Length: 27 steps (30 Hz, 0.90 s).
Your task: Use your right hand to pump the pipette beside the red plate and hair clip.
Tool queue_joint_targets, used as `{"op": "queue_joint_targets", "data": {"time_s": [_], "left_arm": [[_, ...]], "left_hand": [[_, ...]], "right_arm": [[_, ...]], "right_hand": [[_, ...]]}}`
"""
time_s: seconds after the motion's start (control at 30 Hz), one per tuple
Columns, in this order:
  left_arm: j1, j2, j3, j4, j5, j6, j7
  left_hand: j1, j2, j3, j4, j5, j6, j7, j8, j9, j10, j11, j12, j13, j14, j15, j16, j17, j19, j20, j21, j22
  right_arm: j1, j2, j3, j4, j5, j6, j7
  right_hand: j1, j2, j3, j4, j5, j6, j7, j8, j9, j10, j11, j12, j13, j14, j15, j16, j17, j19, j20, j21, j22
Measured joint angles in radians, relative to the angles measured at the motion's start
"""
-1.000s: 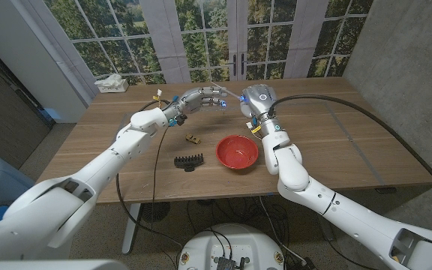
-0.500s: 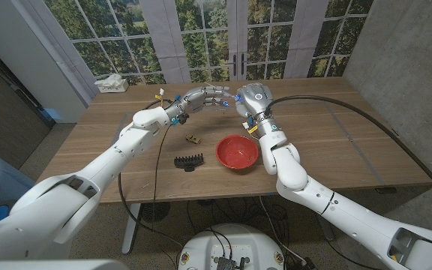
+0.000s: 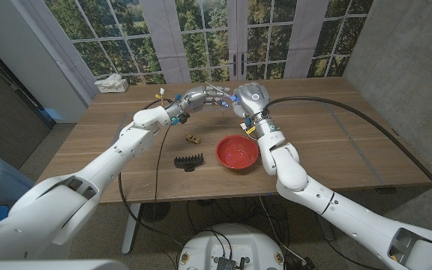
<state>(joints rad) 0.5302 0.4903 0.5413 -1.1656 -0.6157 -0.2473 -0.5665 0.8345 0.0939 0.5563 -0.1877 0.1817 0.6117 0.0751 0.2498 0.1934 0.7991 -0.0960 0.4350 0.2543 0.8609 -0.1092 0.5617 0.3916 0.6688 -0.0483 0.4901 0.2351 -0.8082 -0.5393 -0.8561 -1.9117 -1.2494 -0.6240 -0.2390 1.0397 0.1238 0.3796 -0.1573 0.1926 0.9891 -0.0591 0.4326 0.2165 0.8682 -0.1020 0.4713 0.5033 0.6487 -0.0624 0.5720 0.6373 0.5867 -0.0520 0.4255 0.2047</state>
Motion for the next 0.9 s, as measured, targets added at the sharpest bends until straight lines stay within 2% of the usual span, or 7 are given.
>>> {"op": "queue_joint_targets", "data": {"time_s": [0.2, 0.4, 0.57, 0.67, 0.83, 0.9], "left_arm": [[0.010, 0.004, -0.003, -0.019, -0.002, 0.004, 0.005], [0.018, 0.001, -0.007, -0.027, -0.021, 0.009, 0.004], [0.028, -0.007, -0.015, -0.033, -0.047, 0.020, -0.004], [0.033, -0.011, -0.020, -0.037, -0.064, 0.028, -0.009], [0.042, -0.016, -0.027, -0.047, -0.085, 0.041, -0.012], [0.047, -0.018, -0.030, -0.053, -0.095, 0.048, -0.011]], "left_hand": [[0.031, 0.013, 0.000, 0.000, 0.000, 0.061, -0.007, 0.013, 0.005, 0.061, -0.009, 0.035, 0.022, 0.048, -0.013, 0.008, 0.010, 0.020, -0.005, 0.027, 0.005], [0.040, 0.023, 0.000, 0.000, 0.000, 0.111, -0.027, 0.033, 0.014, 0.095, -0.024, 0.056, 0.039, 0.078, -0.025, 0.015, 0.015, 0.025, -0.011, 0.047, 0.009], [0.052, 0.034, 0.004, 0.004, 0.000, 0.138, -0.030, 0.045, 0.023, 0.118, -0.033, 0.065, 0.050, 0.100, -0.030, 0.015, 0.019, 0.030, -0.016, 0.061, 0.010], [0.052, 0.034, 0.005, 0.010, 0.000, 0.158, -0.039, 0.060, 0.029, 0.133, -0.036, 0.068, 0.057, 0.112, -0.034, 0.015, 0.019, 0.030, -0.016, 0.070, 0.014], [0.056, 0.060, 0.013, 0.019, 0.000, 0.206, -0.052, 0.086, 0.043, 0.173, -0.045, 0.081, 0.070, 0.130, -0.041, 0.011, 0.019, 0.030, -0.016, 0.089, 0.016], [0.056, 0.065, 0.017, 0.022, 0.000, 0.224, -0.056, 0.095, 0.048, 0.186, -0.047, 0.083, 0.073, 0.133, -0.044, 0.011, 0.023, 0.030, -0.016, 0.091, 0.018]], "right_arm": [[-0.006, -0.003, 0.002, -0.001, -0.014, 0.012, 0.000], [-0.012, -0.006, 0.005, -0.003, -0.023, 0.015, 0.000], [-0.019, -0.010, 0.009, -0.006, -0.028, 0.020, 0.000], [-0.023, -0.012, 0.011, -0.008, -0.030, 0.022, -0.001], [-0.030, -0.015, 0.016, -0.012, -0.032, 0.024, -0.004], [-0.034, -0.017, 0.018, -0.015, -0.033, 0.025, -0.006]], "right_hand": [[0.000, 0.000, 0.000, 0.000, 0.000, 0.000, 0.000, 0.005, 0.000, 0.000, 0.000, 0.000, 0.000, 0.000, 0.000, -0.007, 0.004, -0.003, -0.003, 0.001, 0.000], [0.000, 0.000, 0.000, 0.000, 0.000, 0.000, 0.000, 0.005, -0.001, 0.000, 0.000, 0.000, 0.005, 0.000, 0.000, -0.007, 0.005, -0.003, -0.003, 0.004, 0.000], [0.000, 0.000, 0.000, 0.000, 0.000, 0.000, 0.000, 0.005, -0.001, 0.000, 0.000, 0.000, 0.005, 0.000, 0.000, -0.007, 0.005, -0.003, -0.003, 0.007, 0.000], [0.000, 0.000, 0.000, 0.000, 0.000, 0.000, 0.000, 0.005, 0.000, 0.000, 0.000, 0.000, 0.005, 0.000, 0.000, -0.015, 0.005, -0.003, -0.003, 0.007, 0.000], [0.000, 0.000, 0.000, 0.000, 0.000, -0.001, -0.001, 0.004, 0.000, 0.000, 0.000, 0.000, 0.009, 0.000, 0.000, -0.015, 0.005, -0.003, -0.003, 0.007, 0.000], [0.000, 0.000, 0.000, 0.000, 0.000, -0.009, -0.009, 0.004, 0.000, -0.006, -0.006, -0.002, 0.009, 0.000, 0.000, -0.015, 0.005, -0.007, -0.007, 0.011, 0.000]]}}
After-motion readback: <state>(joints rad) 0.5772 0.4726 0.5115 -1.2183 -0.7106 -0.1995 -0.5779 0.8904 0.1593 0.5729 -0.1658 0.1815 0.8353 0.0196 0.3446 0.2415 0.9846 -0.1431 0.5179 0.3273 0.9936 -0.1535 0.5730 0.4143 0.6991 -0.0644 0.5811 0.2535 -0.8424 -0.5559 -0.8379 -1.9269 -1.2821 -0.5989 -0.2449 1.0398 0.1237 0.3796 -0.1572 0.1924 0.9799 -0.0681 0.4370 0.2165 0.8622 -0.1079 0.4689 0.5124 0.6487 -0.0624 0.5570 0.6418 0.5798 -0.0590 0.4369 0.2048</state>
